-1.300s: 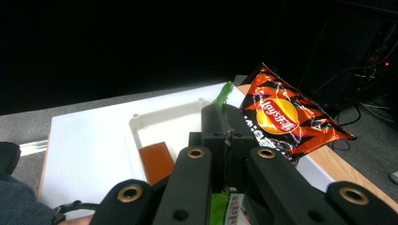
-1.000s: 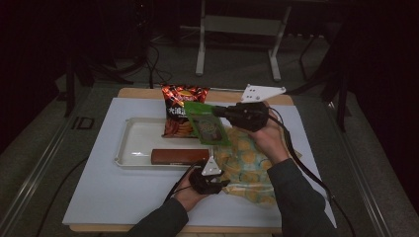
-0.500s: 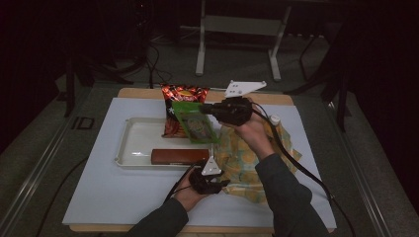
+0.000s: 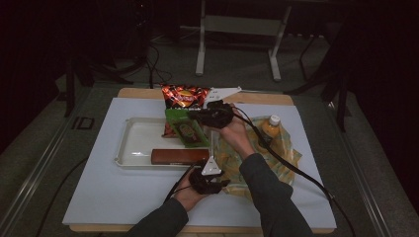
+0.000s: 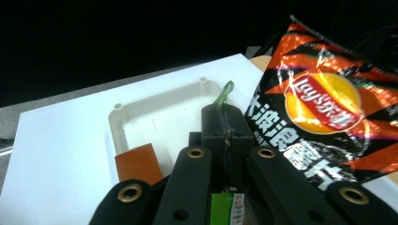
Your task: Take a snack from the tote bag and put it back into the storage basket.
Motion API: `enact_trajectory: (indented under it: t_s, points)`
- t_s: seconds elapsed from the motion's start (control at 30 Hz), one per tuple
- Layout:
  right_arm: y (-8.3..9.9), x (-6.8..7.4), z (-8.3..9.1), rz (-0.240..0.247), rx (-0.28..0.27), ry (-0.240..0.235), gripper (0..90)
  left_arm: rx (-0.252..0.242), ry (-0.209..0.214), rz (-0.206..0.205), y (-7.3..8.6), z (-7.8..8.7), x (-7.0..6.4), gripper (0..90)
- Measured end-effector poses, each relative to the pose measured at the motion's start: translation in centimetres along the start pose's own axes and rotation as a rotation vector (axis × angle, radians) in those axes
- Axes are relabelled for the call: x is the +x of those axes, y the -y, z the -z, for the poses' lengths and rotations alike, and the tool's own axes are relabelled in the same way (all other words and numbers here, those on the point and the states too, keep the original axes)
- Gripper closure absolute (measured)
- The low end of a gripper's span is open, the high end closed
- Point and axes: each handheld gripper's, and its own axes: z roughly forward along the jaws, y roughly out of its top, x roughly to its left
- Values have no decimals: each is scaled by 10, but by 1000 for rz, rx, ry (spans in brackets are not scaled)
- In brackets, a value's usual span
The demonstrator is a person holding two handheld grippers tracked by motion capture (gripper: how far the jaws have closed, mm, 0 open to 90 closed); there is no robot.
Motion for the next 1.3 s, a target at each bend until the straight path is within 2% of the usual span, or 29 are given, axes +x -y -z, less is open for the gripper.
enact_trajectory:
  t_s: [0.1,0.2,0.3,0.47,0.63,0.83,0.97,1.1,1.17,1.3]
  points:
    - [5,0,-7,-1,20,1,900,-1,1,0,0,0,0,581]
    - [11,1,-11,5,41,24,899,1,0,-1,0,0,0,581]
    - [15,-2,-9,5,39,38,896,0,-1,-1,0,0,0,581]
    - [21,-6,-5,21,86,84,893,1,1,0,0,0,0,581]
    - [34,-13,-11,-1,155,124,883,3,2,0,0,0,0,581]
    - [35,-18,-14,-27,177,180,863,2,3,2,0,0,0,581]
    - [34,-22,-12,-44,188,231,804,2,4,3,0,0,0,581]
    - [34,-22,-11,-43,186,241,730,4,4,4,0,0,0,580]
    - [33,-22,-10,-52,182,261,692,3,4,4,0,0,0,581]
    - [34,-22,-9,-61,176,267,648,3,4,5,0,0,0,580]
